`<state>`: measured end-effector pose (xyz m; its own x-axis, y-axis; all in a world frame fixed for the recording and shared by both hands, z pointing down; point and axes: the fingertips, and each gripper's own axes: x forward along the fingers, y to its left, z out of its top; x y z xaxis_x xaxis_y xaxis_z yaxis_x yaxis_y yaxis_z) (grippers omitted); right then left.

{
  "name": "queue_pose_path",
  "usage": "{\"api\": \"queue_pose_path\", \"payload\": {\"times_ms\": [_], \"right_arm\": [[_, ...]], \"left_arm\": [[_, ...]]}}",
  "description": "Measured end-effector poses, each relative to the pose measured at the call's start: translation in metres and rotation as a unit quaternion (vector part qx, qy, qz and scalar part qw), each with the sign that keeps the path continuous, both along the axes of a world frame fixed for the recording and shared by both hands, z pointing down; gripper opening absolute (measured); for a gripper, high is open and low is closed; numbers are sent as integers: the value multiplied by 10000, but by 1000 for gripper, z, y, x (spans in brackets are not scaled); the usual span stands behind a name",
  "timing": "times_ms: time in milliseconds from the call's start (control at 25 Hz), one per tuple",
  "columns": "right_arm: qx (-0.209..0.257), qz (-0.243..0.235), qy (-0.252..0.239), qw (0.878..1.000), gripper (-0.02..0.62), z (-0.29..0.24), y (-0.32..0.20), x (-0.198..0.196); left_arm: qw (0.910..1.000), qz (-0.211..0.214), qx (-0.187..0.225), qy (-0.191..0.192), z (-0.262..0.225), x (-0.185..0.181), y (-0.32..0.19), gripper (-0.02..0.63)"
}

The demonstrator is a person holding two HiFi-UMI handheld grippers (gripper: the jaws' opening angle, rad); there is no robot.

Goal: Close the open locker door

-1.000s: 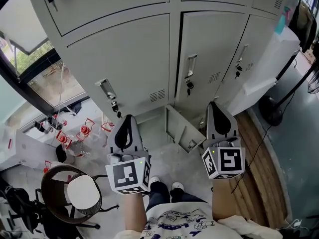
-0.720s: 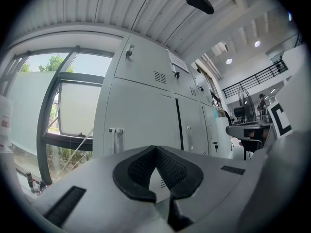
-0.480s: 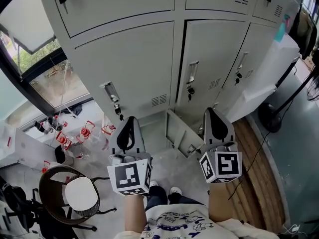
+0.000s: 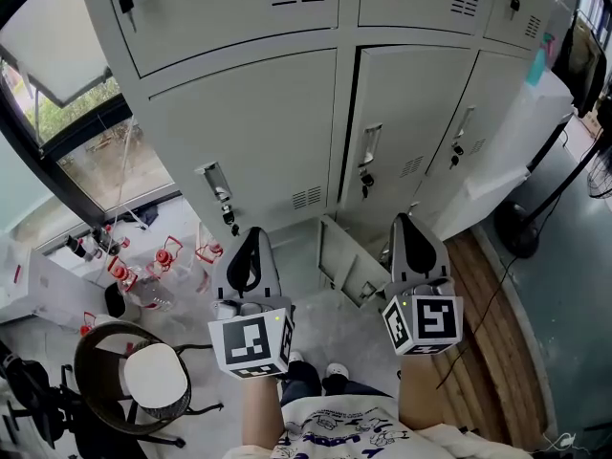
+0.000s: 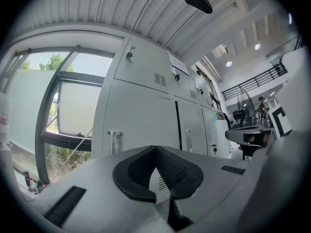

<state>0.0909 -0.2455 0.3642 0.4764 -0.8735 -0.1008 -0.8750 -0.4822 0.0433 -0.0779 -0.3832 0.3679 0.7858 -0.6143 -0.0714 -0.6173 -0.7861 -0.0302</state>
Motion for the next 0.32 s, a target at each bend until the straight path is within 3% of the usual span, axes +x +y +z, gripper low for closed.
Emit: {"api": "queue_pose_path", "payload": {"times_ms": [320], "right_arm": [[-19, 21, 3, 10000, -5, 0, 0, 1]], "left_arm": [[10000, 42, -8, 3, -1, 2, 0, 3]]}}
